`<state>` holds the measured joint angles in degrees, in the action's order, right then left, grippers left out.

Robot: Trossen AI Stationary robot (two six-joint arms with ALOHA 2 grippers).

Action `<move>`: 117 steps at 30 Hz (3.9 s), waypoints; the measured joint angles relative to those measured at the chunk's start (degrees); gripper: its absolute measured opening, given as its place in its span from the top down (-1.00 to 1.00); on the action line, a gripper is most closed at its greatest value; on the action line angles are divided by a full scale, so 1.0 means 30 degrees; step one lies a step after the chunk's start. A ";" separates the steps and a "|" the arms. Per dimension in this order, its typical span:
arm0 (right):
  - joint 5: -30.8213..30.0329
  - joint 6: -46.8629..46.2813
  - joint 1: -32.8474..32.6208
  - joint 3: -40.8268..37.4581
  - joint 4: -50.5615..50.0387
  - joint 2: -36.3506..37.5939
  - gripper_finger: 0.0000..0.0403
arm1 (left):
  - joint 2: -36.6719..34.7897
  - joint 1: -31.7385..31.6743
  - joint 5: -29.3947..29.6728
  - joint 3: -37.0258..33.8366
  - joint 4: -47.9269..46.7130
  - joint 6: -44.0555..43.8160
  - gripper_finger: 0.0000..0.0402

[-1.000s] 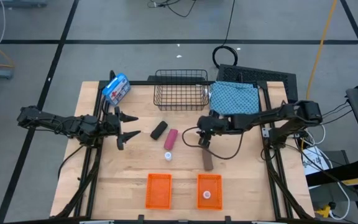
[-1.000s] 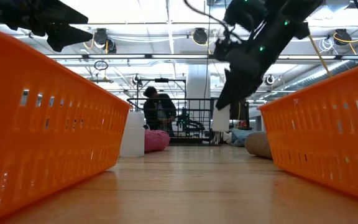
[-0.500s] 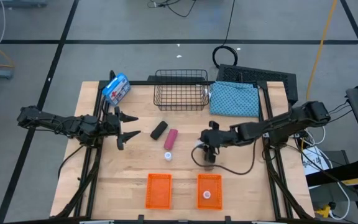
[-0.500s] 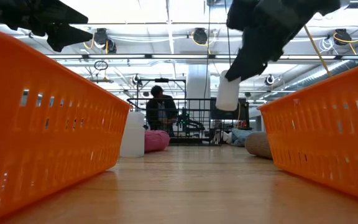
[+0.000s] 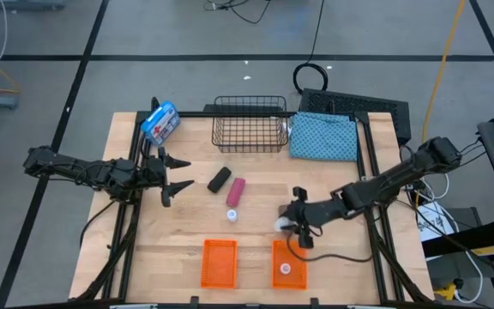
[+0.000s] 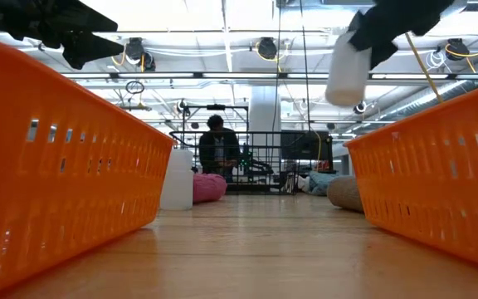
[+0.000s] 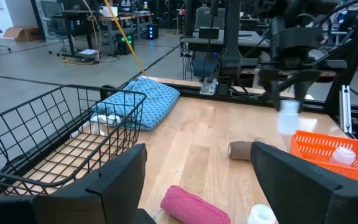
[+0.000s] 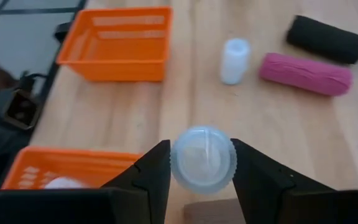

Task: Pick & Place Medicine items
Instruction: Put the top transparent pill bottle into the right orange basket

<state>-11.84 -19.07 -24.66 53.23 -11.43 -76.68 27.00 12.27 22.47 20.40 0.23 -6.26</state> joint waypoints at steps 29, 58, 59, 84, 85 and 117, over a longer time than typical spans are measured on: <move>-0.0044 -0.1013 -0.4887 0.0003 -0.0082 0.0101 0.31 | -0.0001 -0.0005 -0.0003 0.0000 0.0000 -0.0001 -0.49; -0.0546 -0.1270 -0.4689 0.4002 -0.5612 -0.3738 0.34 | -0.0001 0.0001 -0.0004 0.0000 -0.0006 -0.0001 -0.49; -0.0552 -0.1426 -0.4660 0.3878 -0.5539 -0.3738 0.34 | 0.0000 0.0001 0.0003 0.0000 -0.0007 -0.0001 -0.49; 0.0044 -0.1355 -0.4644 0.0282 -0.1831 -0.3738 0.34 | 0.0000 0.0001 0.0001 0.0000 -0.0007 -0.0001 -0.49; 0.0044 -0.1355 -0.4644 0.0262 -0.1838 -0.3738 0.34 | -0.0007 -0.0001 -0.0004 0.0000 -0.0006 -0.0001 -0.49; 0.1013 0.0017 -0.4142 0.0277 -0.0445 -0.5370 0.31 | -0.0003 -0.0006 0.0003 0.0000 -0.0007 -0.0001 -0.49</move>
<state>-8.80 -19.02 -37.08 54.06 -12.77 -92.79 27.00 12.25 22.48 20.40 0.21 -6.26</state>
